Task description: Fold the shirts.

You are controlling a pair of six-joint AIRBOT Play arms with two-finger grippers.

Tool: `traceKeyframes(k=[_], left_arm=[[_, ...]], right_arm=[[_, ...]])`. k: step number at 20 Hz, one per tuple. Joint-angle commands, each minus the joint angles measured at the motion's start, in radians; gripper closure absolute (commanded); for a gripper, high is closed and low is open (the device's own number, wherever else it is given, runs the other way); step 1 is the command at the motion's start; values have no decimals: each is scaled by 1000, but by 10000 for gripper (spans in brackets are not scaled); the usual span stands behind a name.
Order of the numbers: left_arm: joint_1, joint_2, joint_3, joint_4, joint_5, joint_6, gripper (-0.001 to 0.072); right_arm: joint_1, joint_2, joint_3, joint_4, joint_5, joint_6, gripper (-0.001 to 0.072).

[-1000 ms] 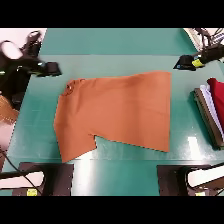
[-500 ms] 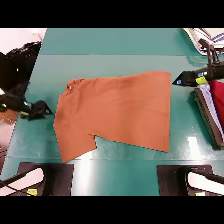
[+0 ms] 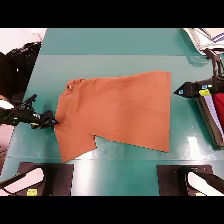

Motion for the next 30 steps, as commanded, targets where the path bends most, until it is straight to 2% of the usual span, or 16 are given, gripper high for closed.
traceKeyframes(k=[1, 6, 7, 8, 10, 14, 18, 19, 22, 24, 26, 28, 29, 30], left_arm=[[0, 2, -5, -71, 26, 13, 681], [-5, 5, 56, -72, -13, 28, 681], [-5, 5, 66, -79, -17, 28, 682], [-5, 6, 75, -78, -16, 28, 682], [-5, 6, 82, -78, -15, 28, 682], [-5, 6, 82, -78, -10, 28, 682], [-5, 6, 82, -77, -9, 29, 682], [-5, 6, 82, -77, -9, 29, 682], [-5, 6, 82, -75, -10, 49, 682], [-5, 6, 82, -75, -9, 54, 681], [-5, 6, 82, -75, -9, 54, 682], [-5, 6, 82, -75, -10, 55, 682], [-5, 7, 86, -75, -12, 55, 683], [-5, 11, 95, -75, -16, 54, 683]], right_arm=[[-72, 42, -90, -6, 49, 10, 345], [-225, 132, -380, -190, 122, 64, 342], [-248, 144, -435, -185, 143, 64, 272], [-260, 151, -492, -179, 160, 66, 173], [-259, 149, -584, -171, 181, 81, 181], [-239, 150, -701, -20, 122, 82, 207], [-98, 149, -727, -32, 42, 165, 210], [-64, 149, -728, -35, 29, 186, 236], [5, 149, -727, -40, 23, 215, 247], [45, 149, -727, -57, 20, 216, 376], [80, 149, -727, -54, -9, 216, 416], [108, 149, -727, -49, -50, 216, 635], [121, 149, -726, -49, -63, 216, 697], [132, 150, -719, -50, -69, 216, 698]])
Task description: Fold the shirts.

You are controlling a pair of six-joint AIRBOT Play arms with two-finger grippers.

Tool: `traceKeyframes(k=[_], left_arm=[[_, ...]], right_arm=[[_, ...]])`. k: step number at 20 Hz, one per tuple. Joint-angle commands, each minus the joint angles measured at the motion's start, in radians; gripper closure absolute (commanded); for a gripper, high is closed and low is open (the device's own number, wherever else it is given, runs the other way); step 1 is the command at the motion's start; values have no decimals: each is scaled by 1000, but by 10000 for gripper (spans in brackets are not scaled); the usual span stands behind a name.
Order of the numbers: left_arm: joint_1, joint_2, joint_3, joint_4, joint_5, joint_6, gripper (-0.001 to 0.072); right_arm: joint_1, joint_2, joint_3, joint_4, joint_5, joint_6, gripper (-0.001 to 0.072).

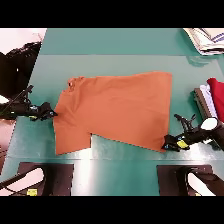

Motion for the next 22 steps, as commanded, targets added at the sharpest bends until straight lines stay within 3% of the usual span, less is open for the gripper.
traceKeyframes(k=[1, 7, 16, 19, 22], left_arm=[[0, 26, 20, 0, 3, 2, 683], [0, 237, 299, -13, -57, -47, 681], [0, 332, 1151, -240, -67, -63, 681], [0, 332, 1385, -254, -46, -111, 681], [0, 332, 1532, -300, -6, -134, 681]], right_arm=[[49, 1, 27, 0, -41, 5, 698], [52, 1, 489, -7, -15, 5, 698], [-103, 1, 1490, -114, -6, -32, 699], [-201, 4, 1680, -114, 61, -37, 698], [-303, 76, 1670, -114, 28, -57, 699]])
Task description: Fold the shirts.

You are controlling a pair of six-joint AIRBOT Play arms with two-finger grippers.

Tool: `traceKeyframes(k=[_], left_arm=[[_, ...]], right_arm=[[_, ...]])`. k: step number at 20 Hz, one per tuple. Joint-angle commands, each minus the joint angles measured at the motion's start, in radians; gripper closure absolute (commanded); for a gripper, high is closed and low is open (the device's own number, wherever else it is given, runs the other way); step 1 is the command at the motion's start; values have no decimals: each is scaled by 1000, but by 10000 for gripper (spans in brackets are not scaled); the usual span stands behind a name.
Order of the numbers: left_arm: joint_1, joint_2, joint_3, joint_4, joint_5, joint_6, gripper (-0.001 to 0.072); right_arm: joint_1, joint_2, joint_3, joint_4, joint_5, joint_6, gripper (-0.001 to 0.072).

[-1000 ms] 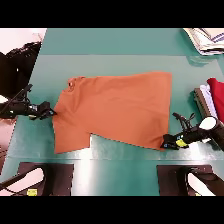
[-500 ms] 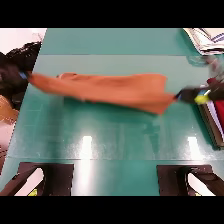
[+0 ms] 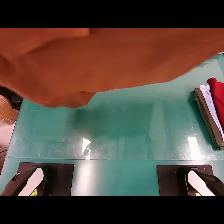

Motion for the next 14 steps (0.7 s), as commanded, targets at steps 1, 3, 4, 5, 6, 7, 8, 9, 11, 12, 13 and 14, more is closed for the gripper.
traceKeyframes(k=[1, 3, 4, 5, 6, 7, 8, 9, 11, 12, 13, 14], left_arm=[[0, 1, 194, -55, 45, -56, 681], [0, 1, 223, -64, 44, -69, 682], [0, 0, 220, -60, 40, -69, 681], [0, -2, 201, -40, 34, -72, 681], [0, -2, 153, -14, 27, -86, 682], [0, -2, 86, -5, 21, -87, 681], [0, -2, -10, -8, 13, -87, 681], [0, -5, -111, -8, -4, -86, 682], [0, -28, -314, -7, -77, -82, 681], [0, -56, -406, -6, -117, -76, 681], [0, -89, -484, -5, -143, -57, 682], [0, -124, -562, 14, -153, -52, 681]], right_arm=[[-122, 84, 18, -8, -33, -24, 699], [-187, 144, -59, -7, -47, -31, 699], [-209, 159, -90, -6, -46, -31, 699], [-214, 163, -115, -6, -45, -31, 699], [-208, 152, -137, -6, -43, -31, 699], [-192, 125, -147, 0, -21, -31, 700], [-161, 78, -151, 2, 8, -31, 699], [-122, 23, -150, 1, 41, -31, 700], [-21, -114, -150, -25, 99, -31, 699], [31, -194, -150, -56, 121, -31, 700], [73, -271, -150, -90, 141, -31, 699], [105, -353, -150, -119, 167, -30, 700]])
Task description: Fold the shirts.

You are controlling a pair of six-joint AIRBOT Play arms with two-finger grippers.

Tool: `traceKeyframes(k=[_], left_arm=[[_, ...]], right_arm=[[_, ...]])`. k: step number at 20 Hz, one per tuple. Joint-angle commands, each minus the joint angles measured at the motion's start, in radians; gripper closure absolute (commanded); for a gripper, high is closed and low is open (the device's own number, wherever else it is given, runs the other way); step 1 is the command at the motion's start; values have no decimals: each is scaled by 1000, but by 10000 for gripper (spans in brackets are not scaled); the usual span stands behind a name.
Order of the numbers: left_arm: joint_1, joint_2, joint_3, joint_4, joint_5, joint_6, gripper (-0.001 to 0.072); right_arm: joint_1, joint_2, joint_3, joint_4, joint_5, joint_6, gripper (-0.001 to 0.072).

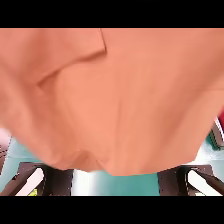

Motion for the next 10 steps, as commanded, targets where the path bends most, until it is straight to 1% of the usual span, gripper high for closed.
traceKeyframes(k=[1, 3, 5, 6, 7, 9, 10], left_arm=[[1, -94, -282, 39, -77, 23, 681], [-25, -179, -383, 100, -43, 43, 682], [-124, -287, -412, 224, 25, 46, 682], [-180, -347, -412, 279, 95, 45, 682], [-227, -397, -412, 299, 178, 45, 682], [-300, -502, -401, 297, 368, 44, 681], [-323, -552, -379, 295, 415, 43, 682]], right_arm=[[119, -251, -5, -79, 105, 1, 699], [136, -390, -5, -79, 132, 1, 699], [136, -500, -5, -79, 119, 4, 699], [132, -546, -5, -79, 113, 6, 699], [127, -582, -5, -79, 99, 7, 699], [116, -635, -5, -72, 39, 9, 699], [105, -653, -5, -66, -3, 11, 699]])
